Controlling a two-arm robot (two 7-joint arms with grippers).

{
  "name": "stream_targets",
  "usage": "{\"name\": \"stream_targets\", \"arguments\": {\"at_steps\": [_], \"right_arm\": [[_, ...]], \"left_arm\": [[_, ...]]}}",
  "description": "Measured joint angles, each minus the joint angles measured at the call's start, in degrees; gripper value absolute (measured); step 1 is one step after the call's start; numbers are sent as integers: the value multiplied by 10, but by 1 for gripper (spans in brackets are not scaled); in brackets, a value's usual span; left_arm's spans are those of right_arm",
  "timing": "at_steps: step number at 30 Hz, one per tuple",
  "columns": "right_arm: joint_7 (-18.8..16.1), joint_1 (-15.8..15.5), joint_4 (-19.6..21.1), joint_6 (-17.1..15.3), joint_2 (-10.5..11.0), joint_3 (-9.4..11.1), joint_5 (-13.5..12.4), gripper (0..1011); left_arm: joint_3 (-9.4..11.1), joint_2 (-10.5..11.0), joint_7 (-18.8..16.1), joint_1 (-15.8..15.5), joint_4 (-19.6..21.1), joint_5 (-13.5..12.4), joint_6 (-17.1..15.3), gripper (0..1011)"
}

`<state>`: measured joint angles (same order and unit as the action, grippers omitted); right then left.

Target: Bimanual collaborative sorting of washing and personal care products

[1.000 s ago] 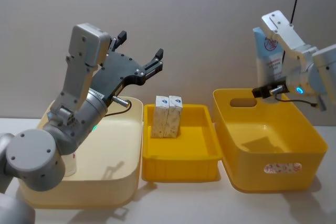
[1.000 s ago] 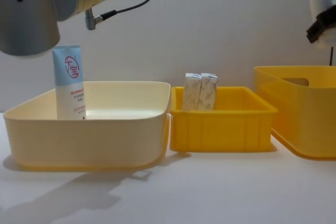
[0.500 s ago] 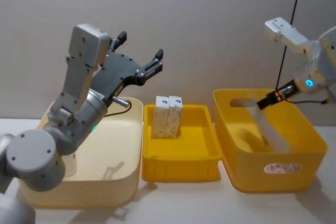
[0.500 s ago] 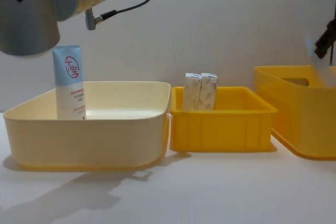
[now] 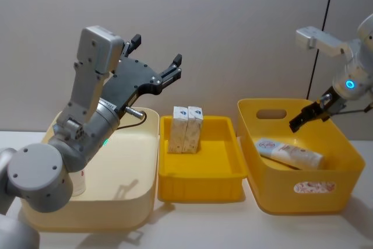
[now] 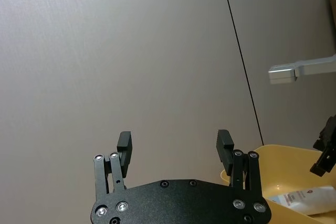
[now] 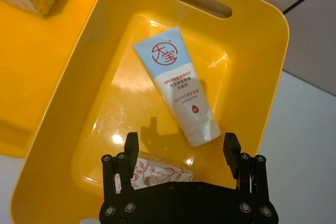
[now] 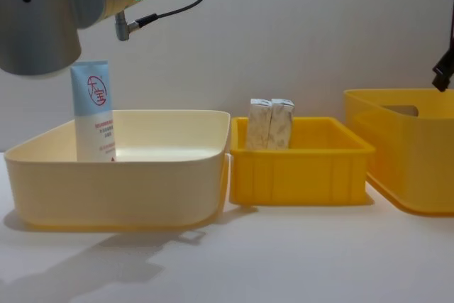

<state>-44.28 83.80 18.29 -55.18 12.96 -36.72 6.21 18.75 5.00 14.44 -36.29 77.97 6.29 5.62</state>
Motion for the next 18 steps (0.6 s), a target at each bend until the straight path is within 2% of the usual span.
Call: {"name": "stream_targets", "arguments": {"at_steps": [6,18], "right_arm": [[-23,27,-56,11,-13,-12,9,1001],[-46,55,-112,22,-25,-22,18,1001]], "left_arm": [[0,0,0,0,0,0,0,1004],[0,0,0,0,0,0,0,1003]]}}
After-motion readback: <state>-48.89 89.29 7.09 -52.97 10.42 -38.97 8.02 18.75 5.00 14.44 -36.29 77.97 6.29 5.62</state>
